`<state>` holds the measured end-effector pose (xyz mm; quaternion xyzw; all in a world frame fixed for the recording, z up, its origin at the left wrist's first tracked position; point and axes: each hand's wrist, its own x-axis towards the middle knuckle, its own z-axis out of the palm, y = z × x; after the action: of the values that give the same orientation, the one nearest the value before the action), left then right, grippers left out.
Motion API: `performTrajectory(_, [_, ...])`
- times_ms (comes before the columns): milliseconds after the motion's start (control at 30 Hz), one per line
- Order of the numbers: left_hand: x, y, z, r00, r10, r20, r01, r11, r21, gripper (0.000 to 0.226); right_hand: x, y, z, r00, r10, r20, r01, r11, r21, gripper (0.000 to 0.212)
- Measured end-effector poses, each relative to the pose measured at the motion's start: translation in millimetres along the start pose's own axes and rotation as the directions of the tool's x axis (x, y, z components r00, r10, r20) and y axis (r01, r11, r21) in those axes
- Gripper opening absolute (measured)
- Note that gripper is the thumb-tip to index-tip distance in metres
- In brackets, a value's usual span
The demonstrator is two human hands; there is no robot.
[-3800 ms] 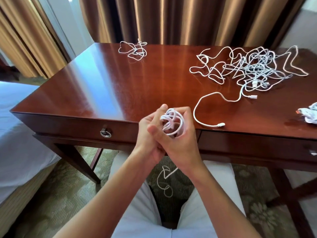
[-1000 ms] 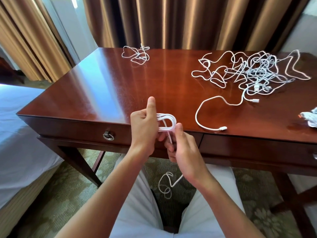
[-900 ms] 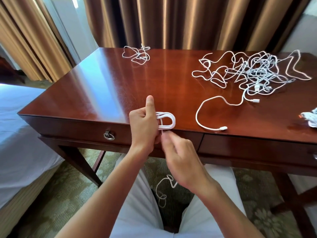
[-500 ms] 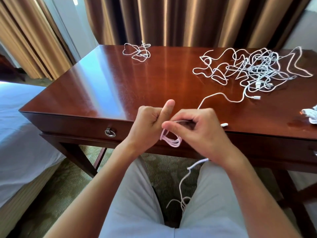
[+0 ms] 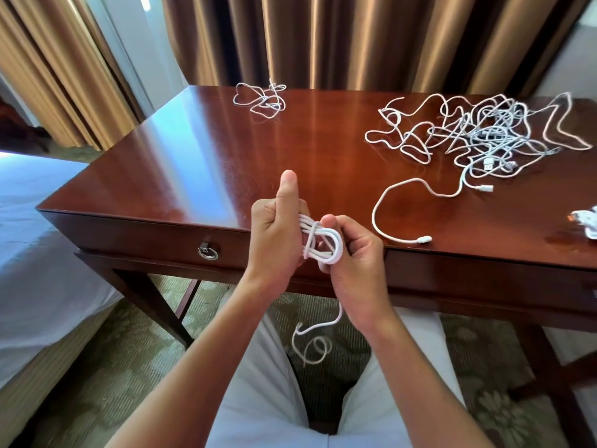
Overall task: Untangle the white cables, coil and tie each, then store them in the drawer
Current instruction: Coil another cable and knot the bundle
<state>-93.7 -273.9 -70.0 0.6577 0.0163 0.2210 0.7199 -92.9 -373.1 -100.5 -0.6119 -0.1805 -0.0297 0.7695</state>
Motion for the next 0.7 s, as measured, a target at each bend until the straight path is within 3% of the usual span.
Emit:
performTrajectory(200, [-5.0, -0.3, 9.4, 0.981, 0.167, -0.1, -0.154, 0.98, 0.128, 0.065, 1.1, -2.8, 9.6, 0.997, 0.017, -0.081, -0.015, 1.0, 0.019, 0.029])
performTrajectory(333, [2.2, -2.8, 8.6, 0.927, 0.277, -0.251, -0.232, 0.953, 0.193, 0.063, -8.9, 10.5, 16.5, 0.997, -0.06, -0.056, 0.045, 0.97, -0.238, 0.034])
performTrajectory(433, [11.8, -6.0, 2.5, 0.888, 0.33, -0.319, -0.252, 0.932, 0.262, 0.064, -18.4, 14.1, 19.4, 0.999, 0.014, 0.042, 0.006, 0.899, -0.438, 0.035])
performTrajectory(533, [15.8, -15.6, -6.3, 0.875, 0.416, -0.246, -0.306, 0.871, 0.384, 0.06, -23.3, 5.5, 10.6, 0.989, 0.042, 0.144, 0.044, 0.834, -0.55, 0.04])
performTrajectory(700, [20.5, -27.1, -28.4, 0.883, 0.465, 0.065, -0.391, 0.652, 0.65, 0.051, -19.4, -21.4, -8.7, 0.912, 0.145, 0.384, 0.181, 0.698, -0.693, 0.03])
